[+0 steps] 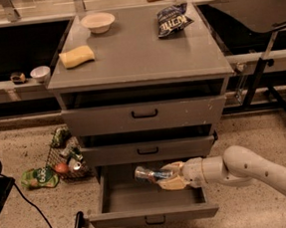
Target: Place redbull can into bottom drawer
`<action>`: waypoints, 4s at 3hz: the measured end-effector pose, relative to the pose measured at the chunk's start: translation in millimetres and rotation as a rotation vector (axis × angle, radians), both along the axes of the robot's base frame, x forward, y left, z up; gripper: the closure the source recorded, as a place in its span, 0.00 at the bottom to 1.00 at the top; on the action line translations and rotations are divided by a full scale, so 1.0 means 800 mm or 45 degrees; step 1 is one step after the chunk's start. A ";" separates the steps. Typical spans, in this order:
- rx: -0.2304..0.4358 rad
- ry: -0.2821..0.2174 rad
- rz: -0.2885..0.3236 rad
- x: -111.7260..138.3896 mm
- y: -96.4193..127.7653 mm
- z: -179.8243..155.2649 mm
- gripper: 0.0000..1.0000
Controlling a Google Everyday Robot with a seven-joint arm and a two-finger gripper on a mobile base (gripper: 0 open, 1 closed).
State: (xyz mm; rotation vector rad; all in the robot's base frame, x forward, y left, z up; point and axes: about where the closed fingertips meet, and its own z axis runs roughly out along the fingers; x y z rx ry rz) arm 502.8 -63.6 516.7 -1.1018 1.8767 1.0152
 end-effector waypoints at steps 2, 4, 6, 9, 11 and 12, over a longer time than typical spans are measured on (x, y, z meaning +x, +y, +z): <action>-0.066 0.091 -0.146 0.000 -0.055 -0.094 1.00; -0.038 0.165 -0.199 0.007 -0.075 -0.149 1.00; -0.146 0.193 -0.298 0.055 -0.096 -0.245 1.00; -0.190 0.264 -0.435 0.123 -0.121 -0.367 1.00; -0.176 0.205 -0.452 0.129 -0.120 -0.356 1.00; -0.220 0.207 -0.459 0.135 -0.113 -0.372 1.00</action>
Offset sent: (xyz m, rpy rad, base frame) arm 0.0019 -0.0777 -0.1208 -0.0741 0.1158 -0.2022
